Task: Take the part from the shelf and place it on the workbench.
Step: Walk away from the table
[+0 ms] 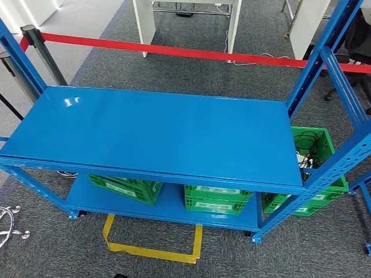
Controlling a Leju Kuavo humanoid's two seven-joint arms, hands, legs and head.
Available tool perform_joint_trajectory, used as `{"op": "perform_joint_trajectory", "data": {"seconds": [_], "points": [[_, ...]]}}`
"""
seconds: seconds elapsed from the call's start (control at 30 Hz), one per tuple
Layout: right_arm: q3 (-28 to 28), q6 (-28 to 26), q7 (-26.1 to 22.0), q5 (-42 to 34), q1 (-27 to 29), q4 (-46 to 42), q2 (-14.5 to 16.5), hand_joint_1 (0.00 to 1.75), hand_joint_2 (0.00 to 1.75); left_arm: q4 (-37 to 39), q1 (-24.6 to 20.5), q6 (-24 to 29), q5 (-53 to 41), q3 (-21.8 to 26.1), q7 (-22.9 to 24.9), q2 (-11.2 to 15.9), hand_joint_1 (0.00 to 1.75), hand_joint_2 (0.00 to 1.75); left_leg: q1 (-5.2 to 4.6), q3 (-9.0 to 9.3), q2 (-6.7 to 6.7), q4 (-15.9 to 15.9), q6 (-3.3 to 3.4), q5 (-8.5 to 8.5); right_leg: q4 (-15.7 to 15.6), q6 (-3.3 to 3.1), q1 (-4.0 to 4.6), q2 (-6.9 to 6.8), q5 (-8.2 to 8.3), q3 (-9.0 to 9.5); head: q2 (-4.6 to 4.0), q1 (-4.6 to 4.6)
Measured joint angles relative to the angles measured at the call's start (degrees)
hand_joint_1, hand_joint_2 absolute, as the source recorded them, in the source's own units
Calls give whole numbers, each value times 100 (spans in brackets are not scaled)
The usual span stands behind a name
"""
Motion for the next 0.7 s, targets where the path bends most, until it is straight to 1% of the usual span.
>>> {"op": "perform_joint_trajectory", "data": {"seconds": [0.7], "points": [[-1, 56, 132, 55, 3, 0, 4, 0, 0, 0, 4, 98, -133, 0, 201, 0, 0, 0, 0, 0, 0, 0, 0, 0, 0, 1, 0, 0, -1, 1, 0, 0]]}}
